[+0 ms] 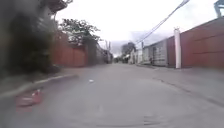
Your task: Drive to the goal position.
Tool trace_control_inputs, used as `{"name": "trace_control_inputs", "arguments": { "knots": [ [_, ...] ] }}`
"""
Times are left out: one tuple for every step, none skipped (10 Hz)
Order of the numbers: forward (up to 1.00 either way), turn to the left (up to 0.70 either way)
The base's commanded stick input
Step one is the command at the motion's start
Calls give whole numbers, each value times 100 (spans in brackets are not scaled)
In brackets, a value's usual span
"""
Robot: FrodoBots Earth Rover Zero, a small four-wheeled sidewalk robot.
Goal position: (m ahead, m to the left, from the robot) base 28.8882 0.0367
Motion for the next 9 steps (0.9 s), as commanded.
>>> {"name": "trace_control_inputs", "arguments": {
  "knots": [
    [100, 0],
    [100, 0],
    [100, 0],
    [100, 0],
    [100, 0],
    [100, 0],
    [100, 0],
    [100, 0],
    [100, 0]
  ]
}}
